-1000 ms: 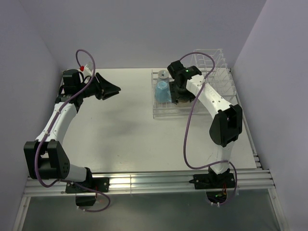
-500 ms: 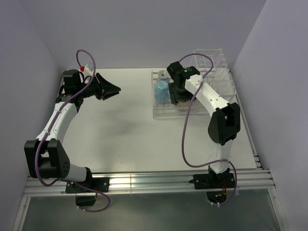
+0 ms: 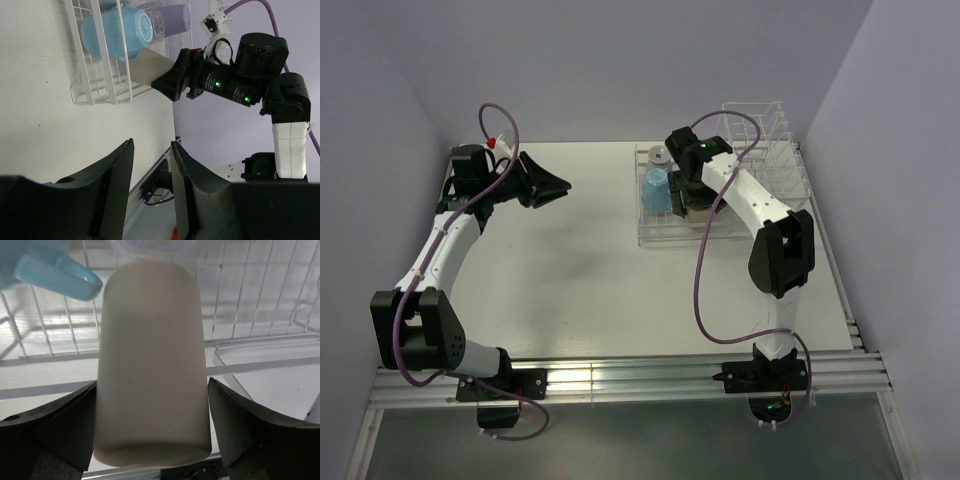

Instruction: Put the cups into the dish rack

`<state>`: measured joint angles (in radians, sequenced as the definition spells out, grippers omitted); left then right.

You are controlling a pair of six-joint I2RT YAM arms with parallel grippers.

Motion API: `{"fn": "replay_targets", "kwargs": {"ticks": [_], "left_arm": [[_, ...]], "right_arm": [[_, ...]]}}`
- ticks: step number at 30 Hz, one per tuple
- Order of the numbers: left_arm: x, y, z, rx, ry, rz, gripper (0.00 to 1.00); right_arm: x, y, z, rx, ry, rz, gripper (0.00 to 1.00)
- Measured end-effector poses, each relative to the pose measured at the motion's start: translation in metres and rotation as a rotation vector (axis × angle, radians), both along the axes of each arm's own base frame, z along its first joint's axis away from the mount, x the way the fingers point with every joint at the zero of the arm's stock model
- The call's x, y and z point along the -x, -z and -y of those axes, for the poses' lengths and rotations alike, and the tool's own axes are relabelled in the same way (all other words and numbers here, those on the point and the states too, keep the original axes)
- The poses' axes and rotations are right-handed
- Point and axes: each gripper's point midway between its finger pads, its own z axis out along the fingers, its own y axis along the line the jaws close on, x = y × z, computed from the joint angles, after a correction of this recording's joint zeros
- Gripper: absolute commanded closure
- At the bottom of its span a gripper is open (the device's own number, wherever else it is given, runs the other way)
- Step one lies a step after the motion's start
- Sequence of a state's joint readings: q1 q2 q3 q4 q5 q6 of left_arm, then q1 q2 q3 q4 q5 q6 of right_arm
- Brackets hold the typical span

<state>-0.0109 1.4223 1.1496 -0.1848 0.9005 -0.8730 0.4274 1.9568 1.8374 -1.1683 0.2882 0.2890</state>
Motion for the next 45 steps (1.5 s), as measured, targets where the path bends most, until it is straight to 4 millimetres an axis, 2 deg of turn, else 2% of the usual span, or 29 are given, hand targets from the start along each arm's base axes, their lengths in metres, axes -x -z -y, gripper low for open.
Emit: {"fn": "replay_targets", "kwargs": {"ticks": [7, 10, 17, 20, 23, 31, 40, 45], "left_arm": [[0.000, 0.001, 0.000, -0.001, 0.000, -0.003, 0.59], [0.000, 0.001, 0.000, -0.003, 0.002, 0.001, 0.59], [0.000, 0.002, 0.000, -0.008, 0.004, 0.008, 0.59], [-0.001, 0.003, 0.000, -0.008, 0.004, 0.005, 0.59], [-0.002, 0.005, 0.000, -0.008, 0.004, -0.001, 0.59], [-0.002, 0.005, 0.000, -0.008, 0.004, -0.003, 0.59], [-0.002, 0.006, 0.000, -0.008, 0.004, -0.004, 0.59], [-0.003, 0.007, 0.000, -0.010, 0.005, -0.004, 0.59]], "right_arm": [[-0.023, -0.024, -0.009, -0.030, 0.003, 0.082, 0.11], [-0.029, -0.028, -0.011, -0.033, 0.004, 0.096, 0.11], [-0.029, -0.028, -0.007, -0.027, 0.013, 0.092, 0.11], [-0.030, -0.028, -0.004, -0.026, 0.020, 0.092, 0.15], [-0.031, -0.028, -0.002, -0.027, 0.025, 0.092, 0.25], [-0.033, -0.027, 0.002, -0.017, 0.036, 0.092, 0.29], [-0.049, -0.017, 0.004, -0.004, 0.046, 0.092, 0.36], [-0.058, -0.015, 0.008, -0.020, 0.059, 0.095, 0.34]]}}
